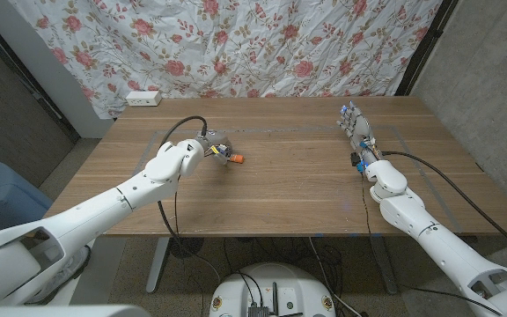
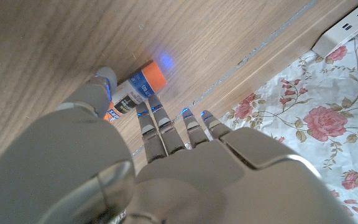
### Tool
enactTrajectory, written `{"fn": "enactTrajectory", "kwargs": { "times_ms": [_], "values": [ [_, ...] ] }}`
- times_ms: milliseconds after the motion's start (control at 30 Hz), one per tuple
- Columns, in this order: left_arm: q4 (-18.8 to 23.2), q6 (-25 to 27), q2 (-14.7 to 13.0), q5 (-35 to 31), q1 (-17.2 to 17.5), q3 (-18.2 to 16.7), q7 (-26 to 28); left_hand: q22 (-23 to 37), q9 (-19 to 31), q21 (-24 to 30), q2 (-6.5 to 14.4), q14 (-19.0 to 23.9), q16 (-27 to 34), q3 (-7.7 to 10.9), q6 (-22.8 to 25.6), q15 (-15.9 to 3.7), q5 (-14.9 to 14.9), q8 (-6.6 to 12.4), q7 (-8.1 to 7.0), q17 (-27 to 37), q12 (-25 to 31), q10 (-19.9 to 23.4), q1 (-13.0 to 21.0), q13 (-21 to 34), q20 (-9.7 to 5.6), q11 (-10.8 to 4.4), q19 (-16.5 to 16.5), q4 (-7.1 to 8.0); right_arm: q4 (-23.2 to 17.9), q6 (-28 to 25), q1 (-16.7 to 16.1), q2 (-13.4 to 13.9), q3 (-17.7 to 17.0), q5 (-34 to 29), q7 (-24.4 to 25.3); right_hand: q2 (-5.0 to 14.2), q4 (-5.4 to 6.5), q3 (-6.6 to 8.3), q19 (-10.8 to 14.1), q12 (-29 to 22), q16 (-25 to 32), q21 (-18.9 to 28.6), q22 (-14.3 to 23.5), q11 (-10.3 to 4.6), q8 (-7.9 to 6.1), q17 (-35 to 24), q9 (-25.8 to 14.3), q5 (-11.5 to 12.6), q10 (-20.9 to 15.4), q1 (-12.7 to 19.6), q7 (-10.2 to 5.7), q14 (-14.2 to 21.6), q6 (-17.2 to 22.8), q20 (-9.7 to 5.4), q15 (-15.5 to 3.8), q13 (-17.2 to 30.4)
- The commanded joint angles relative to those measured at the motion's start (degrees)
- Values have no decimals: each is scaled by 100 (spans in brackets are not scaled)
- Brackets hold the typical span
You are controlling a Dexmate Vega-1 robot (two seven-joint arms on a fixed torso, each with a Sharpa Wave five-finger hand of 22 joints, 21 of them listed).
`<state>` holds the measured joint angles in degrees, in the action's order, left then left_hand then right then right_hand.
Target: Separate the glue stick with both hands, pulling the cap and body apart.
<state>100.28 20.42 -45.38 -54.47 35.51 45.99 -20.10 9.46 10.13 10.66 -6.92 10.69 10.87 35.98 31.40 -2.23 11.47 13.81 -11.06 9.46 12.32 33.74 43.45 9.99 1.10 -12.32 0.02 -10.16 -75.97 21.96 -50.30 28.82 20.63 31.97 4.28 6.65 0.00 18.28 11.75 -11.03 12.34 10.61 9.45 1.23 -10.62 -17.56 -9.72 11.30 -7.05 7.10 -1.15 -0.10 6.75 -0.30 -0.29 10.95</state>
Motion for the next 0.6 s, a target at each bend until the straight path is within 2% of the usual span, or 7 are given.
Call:
{"fn": "enactTrajectory", "kwargs": {
  "times_ms": [33, 233, 433, 600],
  "values": [
    [-197, -60, 113, 27, -74, 125, 331, 9, 15, 45, 5, 142, 43, -69, 143, -515, 11, 22, -88, 11, -44, 153, 116, 16, -13, -18, 119, -10, 61, 2, 34, -26, 10, -2, 5, 147, -34, 2, 14, -38, 23, 22, 23, -14, -22, -3, -30, -14, -63, -25, -7, 29, 57, 14, 20, 11],
    [-211, -37, 129, 19, -68, 152, 450, 9, 18, 43, 61, 329, 29, -156, 435, -588, 11, 17, -101, 8, -51, 453, 274, 22, -87, -23, 287, -4, 92, 16, 48, -35, 8, 0, 1, 152, -40, 9, 14, -37, 27, 23, 24, -14, -39, -1, -31, -14, -62, -25, -61, 28, 111, 14, 14, 12],
    [-222, -16, 127, -6, -64, 181, 516, 9, 20, 22, 107, 605, 19, -311, 1011, -648, 0, 47, -103, 7, -62, 886, 460, 26, -121, -33, 447, 4, 128, 36, 54, -56, 6, 1, 14, 158, -45, 16, 18, -38, 33, 25, 24, -14, -44, -1, -31, -14, -64, -24, -89, 35, 138, 11, 20, 13],
    [-226, 63, 142, -51, -66, 219, 444, 9, 18, 29, 115, 697, 12, -377, 1189, -688, -4, 27, -109, 7, -77, 1025, 521, 26, -157, -37, 541, 7, 148, 62, 45, -73, -1, -1, 40, 161, -49, 21, 22, -41, 37, 26, 24, -11, -47, -1, -31, -14, -72, -24, -106, 39, 156, 15, 13, 13]
  ]
}}
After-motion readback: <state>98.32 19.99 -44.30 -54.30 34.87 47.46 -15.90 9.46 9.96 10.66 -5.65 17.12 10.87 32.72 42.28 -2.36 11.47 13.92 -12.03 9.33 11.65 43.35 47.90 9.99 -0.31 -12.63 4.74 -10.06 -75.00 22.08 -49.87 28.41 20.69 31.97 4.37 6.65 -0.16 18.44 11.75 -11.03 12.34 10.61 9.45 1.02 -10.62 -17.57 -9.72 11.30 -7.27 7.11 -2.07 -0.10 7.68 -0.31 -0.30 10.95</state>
